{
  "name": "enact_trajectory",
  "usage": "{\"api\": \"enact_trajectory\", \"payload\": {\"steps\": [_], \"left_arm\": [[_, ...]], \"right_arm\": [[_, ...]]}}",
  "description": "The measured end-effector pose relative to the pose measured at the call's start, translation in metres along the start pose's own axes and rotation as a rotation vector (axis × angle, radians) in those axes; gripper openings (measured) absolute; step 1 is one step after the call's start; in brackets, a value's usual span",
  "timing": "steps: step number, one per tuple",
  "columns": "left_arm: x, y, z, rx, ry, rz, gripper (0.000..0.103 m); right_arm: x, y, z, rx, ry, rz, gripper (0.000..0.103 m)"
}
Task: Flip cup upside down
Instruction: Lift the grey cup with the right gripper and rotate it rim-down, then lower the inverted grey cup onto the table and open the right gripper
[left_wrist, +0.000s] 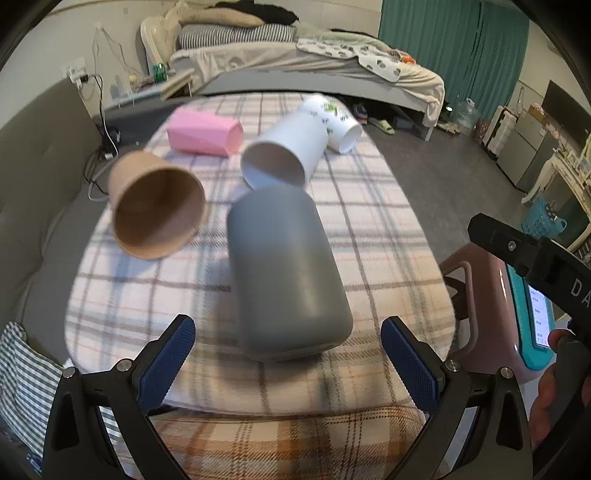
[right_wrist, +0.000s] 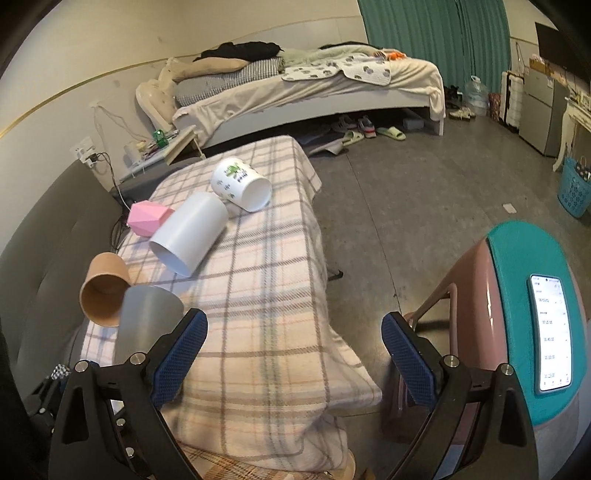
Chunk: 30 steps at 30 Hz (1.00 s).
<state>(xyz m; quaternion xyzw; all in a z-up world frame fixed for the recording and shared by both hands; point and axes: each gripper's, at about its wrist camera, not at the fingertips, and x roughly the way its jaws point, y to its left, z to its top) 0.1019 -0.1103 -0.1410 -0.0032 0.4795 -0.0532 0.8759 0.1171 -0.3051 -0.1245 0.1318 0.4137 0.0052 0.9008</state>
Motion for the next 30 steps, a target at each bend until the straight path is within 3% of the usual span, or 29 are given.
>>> {"api": "enact_trajectory", "payload": {"steps": [7, 9, 10, 11, 17, 30], "left_arm": [[0.019, 0.006, 0.002, -0.033, 0.007, 0.031, 0.101], [0.022, 0.007, 0.000, -0.035, 0.016, 0.021, 0.088], [0.023, 0.007, 0.000, -0.031, 0.025, 0.003, 0.075], [0.024, 0.005, -0.001, -0.019, 0.037, 0.001, 0.073], [0.013, 0.004, 0.000, 0.009, 0.045, -0.006, 0.073], [-0.013, 0.002, 0.043, 0.071, 0.011, 0.023, 0.073]], "right_arm": [[0.020, -0.009, -0.004, 0.032, 0.039, 0.011, 0.096], [0.024, -0.009, -0.006, 0.032, 0.049, 0.012, 0.096], [0.025, -0.009, -0.007, 0.034, 0.054, 0.014, 0.096], [0.027, -0.010, -0.008, 0.037, 0.058, 0.017, 0.096], [0.026, -0.010, -0.007, 0.042, 0.052, 0.023, 0.096], [0.020, -0.009, -0.009, 0.059, 0.043, 0.028, 0.096]]}}
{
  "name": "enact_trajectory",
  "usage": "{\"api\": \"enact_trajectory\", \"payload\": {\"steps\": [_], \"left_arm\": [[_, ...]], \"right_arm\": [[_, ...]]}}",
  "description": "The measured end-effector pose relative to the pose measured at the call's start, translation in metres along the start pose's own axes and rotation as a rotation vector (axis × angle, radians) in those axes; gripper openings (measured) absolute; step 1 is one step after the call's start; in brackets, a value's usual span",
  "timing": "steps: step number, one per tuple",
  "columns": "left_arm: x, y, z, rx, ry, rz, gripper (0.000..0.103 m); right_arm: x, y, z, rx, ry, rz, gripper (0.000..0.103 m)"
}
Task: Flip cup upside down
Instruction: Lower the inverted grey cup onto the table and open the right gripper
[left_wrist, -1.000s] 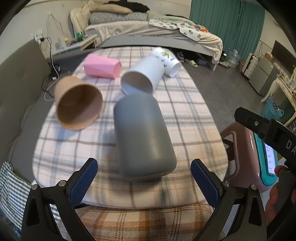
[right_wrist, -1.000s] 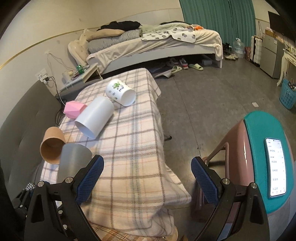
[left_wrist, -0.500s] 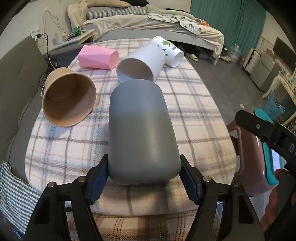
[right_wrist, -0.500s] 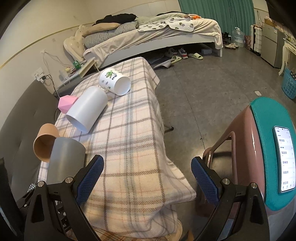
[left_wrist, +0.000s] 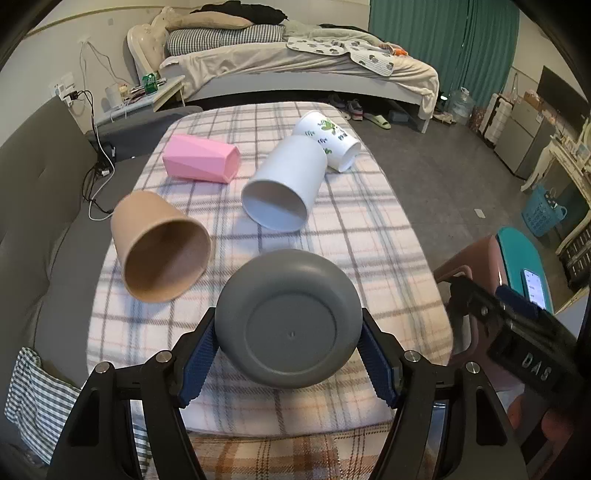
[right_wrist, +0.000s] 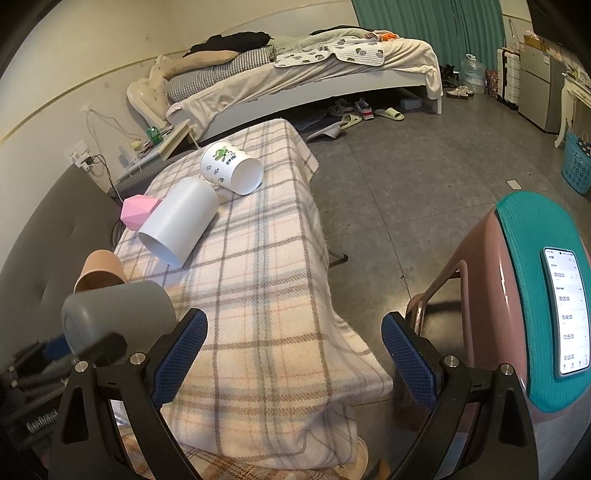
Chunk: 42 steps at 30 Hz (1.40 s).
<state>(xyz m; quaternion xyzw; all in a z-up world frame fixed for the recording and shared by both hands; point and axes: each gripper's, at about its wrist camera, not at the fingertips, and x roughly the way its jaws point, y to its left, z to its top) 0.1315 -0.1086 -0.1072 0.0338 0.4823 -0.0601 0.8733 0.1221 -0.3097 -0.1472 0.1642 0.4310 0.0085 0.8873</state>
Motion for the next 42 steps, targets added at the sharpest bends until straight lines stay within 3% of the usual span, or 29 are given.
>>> {"api": "enact_trajectory", "payload": {"steps": [6, 22, 26, 42], "left_arm": [[0.011, 0.006, 0.008, -0.014, 0.031, -0.006, 0.073], [0.003, 0.006, -0.007, 0.008, 0.002, -0.025, 0.074], [-0.011, 0.003, -0.006, 0.021, -0.042, -0.020, 0.079], [-0.119, 0.022, -0.012, 0.013, -0.316, -0.012, 0.079]], "right_arm": [[-0.002, -0.002, 0.001, 0.010, 0.000, 0.002, 0.096], [-0.008, 0.001, 0.004, -0.001, -0.008, 0.004, 0.096], [-0.018, 0.008, 0.006, -0.011, -0.024, 0.005, 0.096], [-0.107, 0.050, -0.003, -0.104, -0.163, 0.030, 0.096]]}}
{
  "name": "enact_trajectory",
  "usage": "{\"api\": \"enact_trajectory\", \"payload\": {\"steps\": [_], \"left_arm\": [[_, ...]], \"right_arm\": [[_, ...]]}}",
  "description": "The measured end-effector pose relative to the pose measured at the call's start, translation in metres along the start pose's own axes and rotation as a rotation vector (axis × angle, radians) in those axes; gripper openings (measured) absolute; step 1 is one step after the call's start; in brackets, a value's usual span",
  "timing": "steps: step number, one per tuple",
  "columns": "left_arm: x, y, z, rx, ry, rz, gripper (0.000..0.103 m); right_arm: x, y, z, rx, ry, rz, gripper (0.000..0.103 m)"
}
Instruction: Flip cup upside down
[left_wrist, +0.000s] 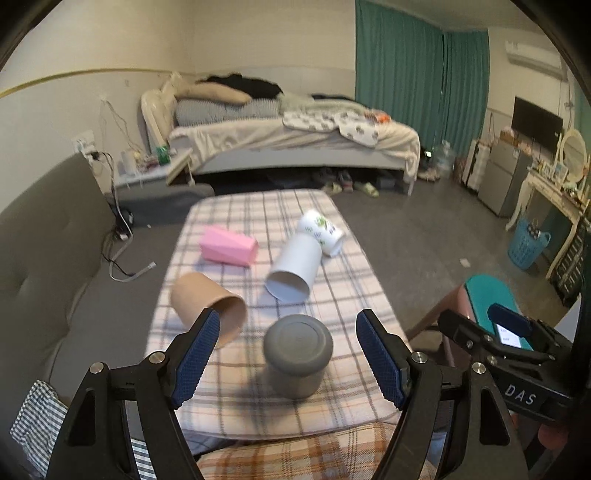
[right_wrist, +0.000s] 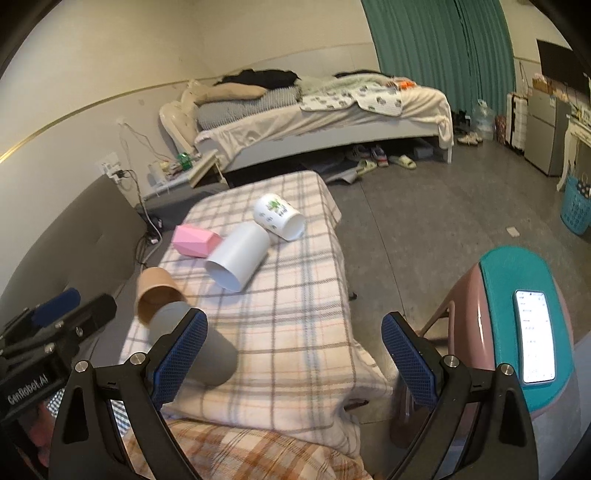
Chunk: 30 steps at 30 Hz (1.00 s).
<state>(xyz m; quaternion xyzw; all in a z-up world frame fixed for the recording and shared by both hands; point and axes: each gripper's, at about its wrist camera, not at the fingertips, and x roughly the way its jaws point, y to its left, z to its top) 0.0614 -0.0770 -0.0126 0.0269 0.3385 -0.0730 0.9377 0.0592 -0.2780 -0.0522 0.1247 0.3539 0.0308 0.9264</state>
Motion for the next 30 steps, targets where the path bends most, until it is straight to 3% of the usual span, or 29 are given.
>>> {"api": "enact_trajectory", "payload": {"steps": [7, 9, 11, 13, 18, 30], "left_arm": [[-0.042, 0.026, -0.018, -0.050, -0.074, 0.041, 0.079], [-0.050, 0.033, -0.026, -0.053, -0.092, 0.061, 0.089], [-0.055, 0.039, -0.036, -0.060, -0.112, 0.111, 0.092], [-0.054, 0.048, -0.043, -0.077, -0.105, 0.142, 0.094], [-0.038, 0.070, -0.051, -0.145, -0.047, 0.163, 0.095], [-0.027, 0.067, -0.074, -0.111, -0.007, 0.164, 0.095]], "right_arm": [[-0.039, 0.033, -0.013, -0.077, -0.049, 0.040, 0.096], [-0.046, 0.042, -0.021, -0.099, -0.057, 0.044, 0.096], [-0.049, 0.050, -0.027, -0.102, -0.061, 0.042, 0.096], [-0.048, 0.055, -0.032, -0.114, -0.064, 0.033, 0.102], [-0.044, 0.062, -0.040, -0.123, -0.067, 0.001, 0.103], [-0.029, 0.063, -0.050, -0.131, -0.008, 0.010, 0.103]]}}
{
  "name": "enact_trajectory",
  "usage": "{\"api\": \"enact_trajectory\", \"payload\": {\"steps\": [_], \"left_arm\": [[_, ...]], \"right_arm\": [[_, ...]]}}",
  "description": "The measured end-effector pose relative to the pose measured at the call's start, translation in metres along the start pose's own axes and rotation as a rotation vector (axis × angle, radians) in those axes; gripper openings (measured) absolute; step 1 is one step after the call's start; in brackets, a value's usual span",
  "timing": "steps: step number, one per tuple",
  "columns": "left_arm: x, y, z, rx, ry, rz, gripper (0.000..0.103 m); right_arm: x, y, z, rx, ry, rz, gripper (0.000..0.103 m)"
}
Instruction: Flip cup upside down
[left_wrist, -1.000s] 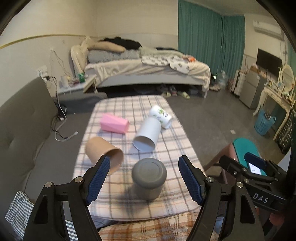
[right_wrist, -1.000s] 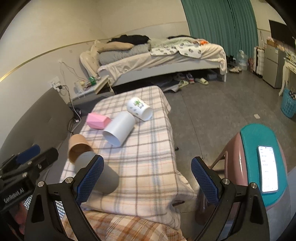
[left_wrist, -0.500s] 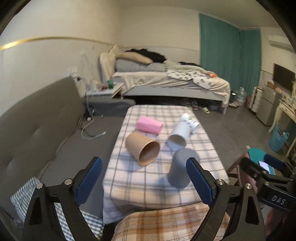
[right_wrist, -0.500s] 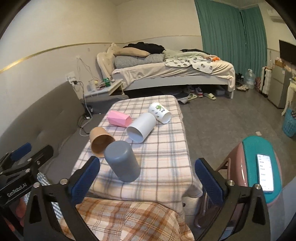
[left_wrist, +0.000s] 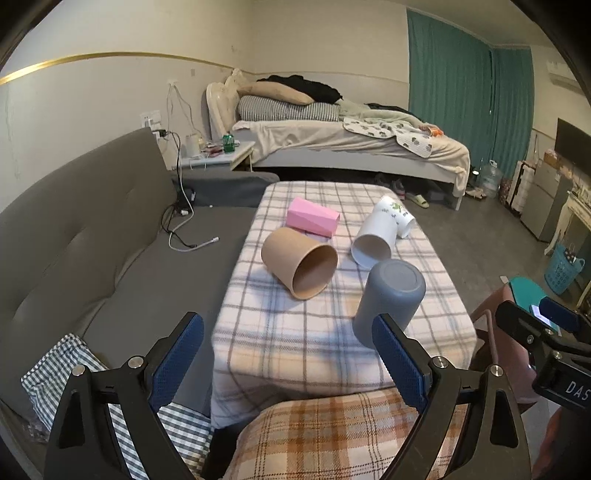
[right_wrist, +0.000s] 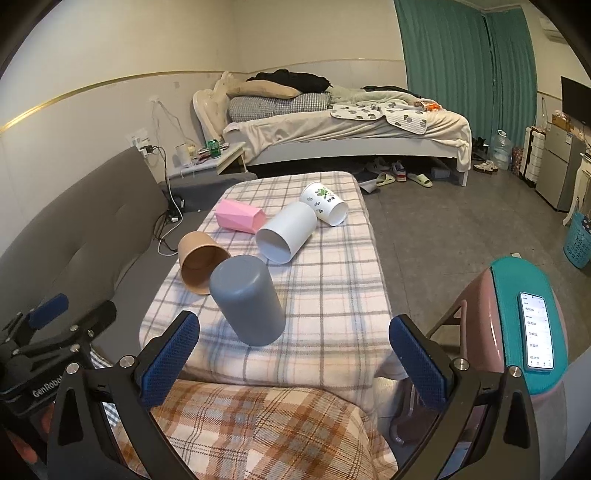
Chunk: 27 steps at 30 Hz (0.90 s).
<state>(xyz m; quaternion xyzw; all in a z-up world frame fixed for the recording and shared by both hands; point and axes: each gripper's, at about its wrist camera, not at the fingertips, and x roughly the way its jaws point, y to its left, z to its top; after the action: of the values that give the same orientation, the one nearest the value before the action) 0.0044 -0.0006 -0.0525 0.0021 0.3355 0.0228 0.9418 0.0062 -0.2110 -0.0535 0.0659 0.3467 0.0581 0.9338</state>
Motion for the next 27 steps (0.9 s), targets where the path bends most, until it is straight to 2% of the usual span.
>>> {"api": "enact_trajectory", "payload": {"steps": [3, 12, 16, 27], "left_arm": [[-0.0001, 0.0005, -0.0004, -0.001, 0.001, -0.035, 0.095], [0.0012, 0.0009, -0.0009, -0.016, 0.024, -0.055, 0.095], [0.0000, 0.0002, -0.0007, -0.014, 0.019, -0.029, 0.095], [0.0012, 0.0026, -0.0020, -0.029, 0.024, -0.024, 0.095]], "right_arm": [[0.0019, 0.0017, -0.0007, -0.005, 0.008, 0.004, 0.103], [0.0054, 0.0049, -0.0018, -0.013, 0.024, 0.020, 0.103], [0.0062, 0.0051, -0.0028, -0.013, 0.026, 0.019, 0.103], [0.0082, 0.0046, -0.0047, -0.012, 0.034, 0.017, 0.103]]}}
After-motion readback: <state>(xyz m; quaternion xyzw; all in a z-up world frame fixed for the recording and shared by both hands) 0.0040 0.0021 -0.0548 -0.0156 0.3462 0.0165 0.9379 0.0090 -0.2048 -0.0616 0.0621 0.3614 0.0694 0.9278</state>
